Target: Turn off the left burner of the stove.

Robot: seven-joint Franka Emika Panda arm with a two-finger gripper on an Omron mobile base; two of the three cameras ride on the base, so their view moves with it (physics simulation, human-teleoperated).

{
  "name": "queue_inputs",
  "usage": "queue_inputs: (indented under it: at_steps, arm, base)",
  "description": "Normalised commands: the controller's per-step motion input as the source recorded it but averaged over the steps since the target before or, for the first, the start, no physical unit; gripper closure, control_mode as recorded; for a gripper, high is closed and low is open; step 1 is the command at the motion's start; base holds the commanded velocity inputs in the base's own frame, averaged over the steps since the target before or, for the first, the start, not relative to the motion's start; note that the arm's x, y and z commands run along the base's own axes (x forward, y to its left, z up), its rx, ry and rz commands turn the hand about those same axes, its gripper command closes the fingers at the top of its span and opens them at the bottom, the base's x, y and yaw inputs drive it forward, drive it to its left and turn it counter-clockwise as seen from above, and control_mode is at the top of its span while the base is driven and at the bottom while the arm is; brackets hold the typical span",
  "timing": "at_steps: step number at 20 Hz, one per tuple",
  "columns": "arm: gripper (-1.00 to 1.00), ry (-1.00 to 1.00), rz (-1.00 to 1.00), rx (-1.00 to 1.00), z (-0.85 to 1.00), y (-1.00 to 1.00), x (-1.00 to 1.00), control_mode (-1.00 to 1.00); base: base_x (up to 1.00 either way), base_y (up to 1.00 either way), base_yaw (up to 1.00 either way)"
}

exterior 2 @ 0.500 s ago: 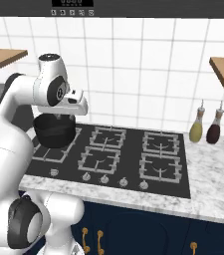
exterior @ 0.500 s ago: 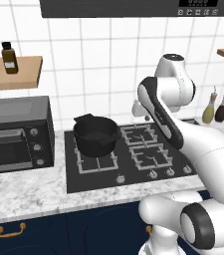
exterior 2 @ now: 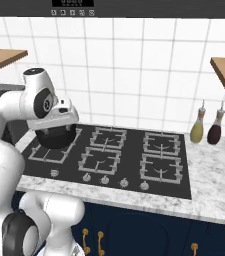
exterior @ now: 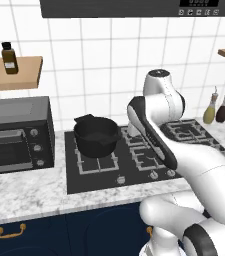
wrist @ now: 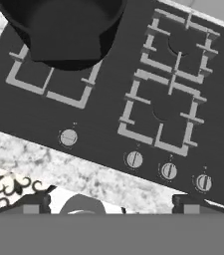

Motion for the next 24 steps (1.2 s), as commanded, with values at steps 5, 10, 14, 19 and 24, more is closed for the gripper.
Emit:
queue_inputs:
  at_steps: [5, 10, 14, 19, 24]
  arm:
    - [-1.0, -0.05, 0.42, 0.0, -0.81, 0.18, 0.0, -1.0]
    - [-1.0, -0.03, 0.41, -0.07, -0.7, 0.0, 0.0, -1.0]
    - [-1.0, 0.0, 0.38, -0.04, -0.68, 0.04, 0.0, -1.0]
    - [-1.0, 0.0, 0.35, 0.0, -0.46, 0.11, 0.0, -1.0]
    - [-1.0, -0.01, 0.34, 0.07, -0.37, 0.04, 0.0, -1.0]
  base:
    - [0.0, 0.0, 0.0]
    - [0.0, 0.0, 0.0]
    - [0.0, 0.0, 0.0]
    - [0.0, 0.0, 0.0]
    - [0.0, 0.0, 0.0]
